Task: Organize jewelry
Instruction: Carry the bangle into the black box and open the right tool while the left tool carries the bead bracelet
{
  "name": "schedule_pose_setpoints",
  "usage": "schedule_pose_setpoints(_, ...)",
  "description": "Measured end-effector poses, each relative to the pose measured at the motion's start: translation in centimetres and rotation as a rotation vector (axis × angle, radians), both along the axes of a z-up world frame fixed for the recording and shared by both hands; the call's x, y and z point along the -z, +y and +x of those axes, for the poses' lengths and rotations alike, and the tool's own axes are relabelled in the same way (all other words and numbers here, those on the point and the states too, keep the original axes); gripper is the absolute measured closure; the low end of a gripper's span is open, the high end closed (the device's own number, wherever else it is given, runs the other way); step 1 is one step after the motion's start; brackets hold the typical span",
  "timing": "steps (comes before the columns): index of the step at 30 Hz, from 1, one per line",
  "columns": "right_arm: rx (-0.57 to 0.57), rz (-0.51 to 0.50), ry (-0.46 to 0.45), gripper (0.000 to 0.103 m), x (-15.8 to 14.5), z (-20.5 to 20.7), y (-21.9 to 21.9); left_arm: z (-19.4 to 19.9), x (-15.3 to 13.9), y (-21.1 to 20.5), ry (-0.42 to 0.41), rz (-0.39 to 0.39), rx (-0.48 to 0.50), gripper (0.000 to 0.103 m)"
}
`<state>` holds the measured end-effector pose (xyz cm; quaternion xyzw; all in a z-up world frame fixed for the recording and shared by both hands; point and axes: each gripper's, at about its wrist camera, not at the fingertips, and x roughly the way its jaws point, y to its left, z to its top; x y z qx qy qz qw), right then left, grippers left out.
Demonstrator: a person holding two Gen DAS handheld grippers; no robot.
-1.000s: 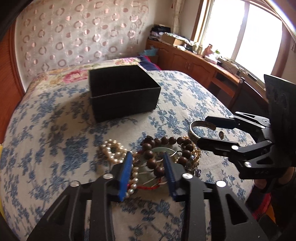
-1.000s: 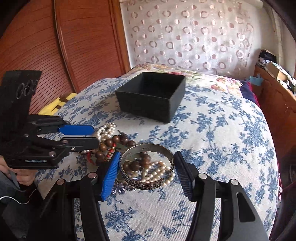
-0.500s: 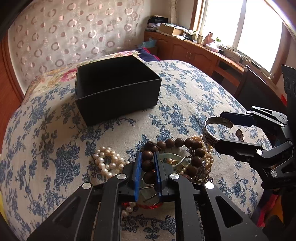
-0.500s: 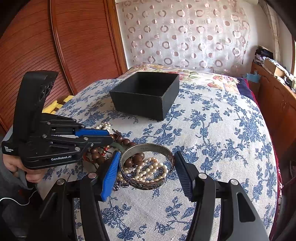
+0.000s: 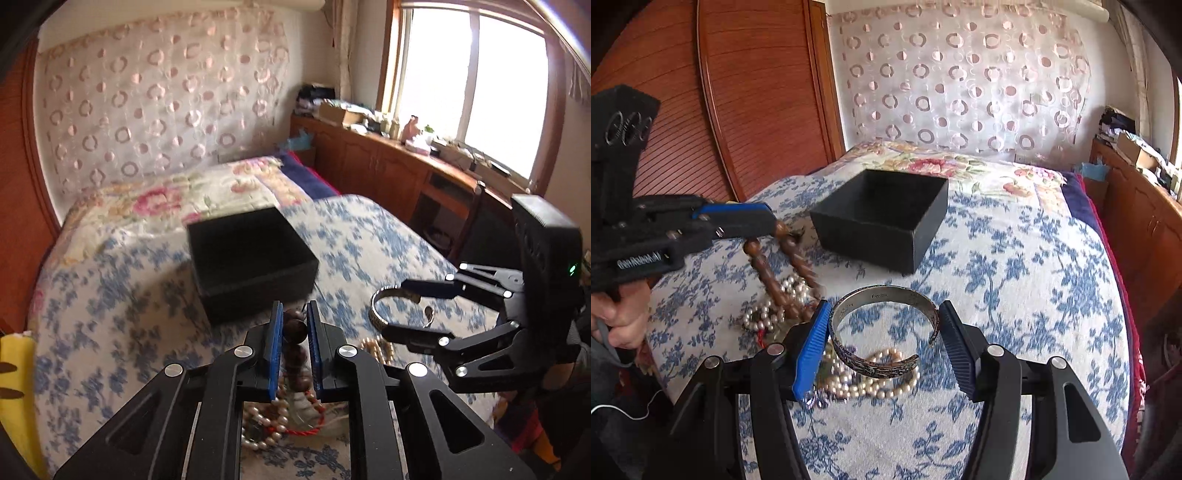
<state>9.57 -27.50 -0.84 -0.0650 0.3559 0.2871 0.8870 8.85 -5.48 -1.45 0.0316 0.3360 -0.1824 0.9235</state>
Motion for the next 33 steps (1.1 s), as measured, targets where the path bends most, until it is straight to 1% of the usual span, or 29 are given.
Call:
schedule_pose_setpoints(5,-0.012,-0.006,-0.029,0.041,-0.9,1.3,1.0,0.0,-2.0,1.7,-0.055,0.004,-0.043,0.091)
schedule_pose_setpoints(14,-0.044,-0.024,-0.077,0.041,-2.0,5.2,4.0,0.8,-3.8,4.2,-0.092,0.01,-0.096,0.091)
schedule_pose_setpoints(18,-0.048,-0.045,-0.095,0.041,-2.0,7.5,5.8,1.5,-4.4,5.2,-0.102,0.035,-0.121,0.091)
schedule_pose_setpoints(24,-0.039,-0.05,-0.079,0.041,-1.1,10.4,7.6,2.4,-5.1,6.5,-0.101,0.06,-0.146,0.091)
schedule_pose_setpoints(29,-0.03,-0.061,-0.055,0.041,-0.3,12.0,8.4,2.9,-5.7,6.6,-0.108,0.086,-0.144,0.091)
schedule_pose_setpoints(31,-0.034,-0.052,-0.045,0.039,-0.2,12.3,8.4,3.2,-6.1,6.4,-0.115,0.099,-0.144,0.091)
schedule_pose_setpoints(33,-0.033,-0.039,-0.044,0.029,-0.3,12.5,8.3,3.6,-6.3,6.3,-0.118,0.105,-0.144,0.091)
